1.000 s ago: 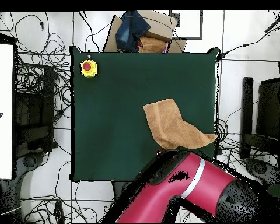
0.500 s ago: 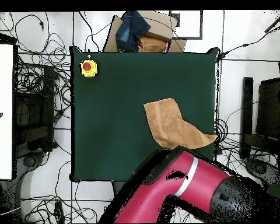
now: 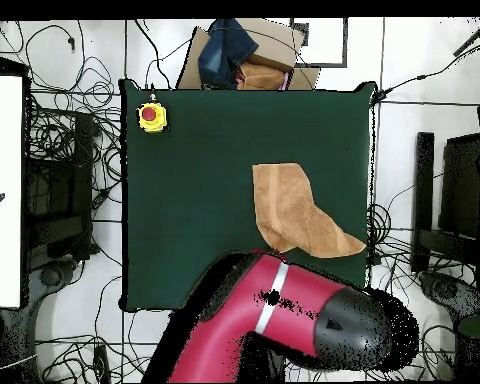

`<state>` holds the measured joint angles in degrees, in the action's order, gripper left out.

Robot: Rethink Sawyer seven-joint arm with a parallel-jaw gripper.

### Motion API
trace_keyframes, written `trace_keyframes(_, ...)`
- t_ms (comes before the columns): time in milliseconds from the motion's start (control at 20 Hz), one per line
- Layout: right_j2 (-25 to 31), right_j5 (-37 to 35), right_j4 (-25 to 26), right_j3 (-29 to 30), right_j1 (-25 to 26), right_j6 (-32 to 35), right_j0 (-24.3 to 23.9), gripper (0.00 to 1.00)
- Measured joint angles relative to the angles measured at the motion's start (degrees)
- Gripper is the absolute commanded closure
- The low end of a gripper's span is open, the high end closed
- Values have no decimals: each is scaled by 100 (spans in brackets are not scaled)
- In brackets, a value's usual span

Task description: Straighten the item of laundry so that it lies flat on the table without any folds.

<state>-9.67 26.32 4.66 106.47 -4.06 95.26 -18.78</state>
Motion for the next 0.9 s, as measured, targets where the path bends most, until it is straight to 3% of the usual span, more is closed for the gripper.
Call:
trace_keyframes(300,2,90,-659,448,-220,103,534,100)
trace_keyframes(900,1,108,-958,825,-393,134,709,100)
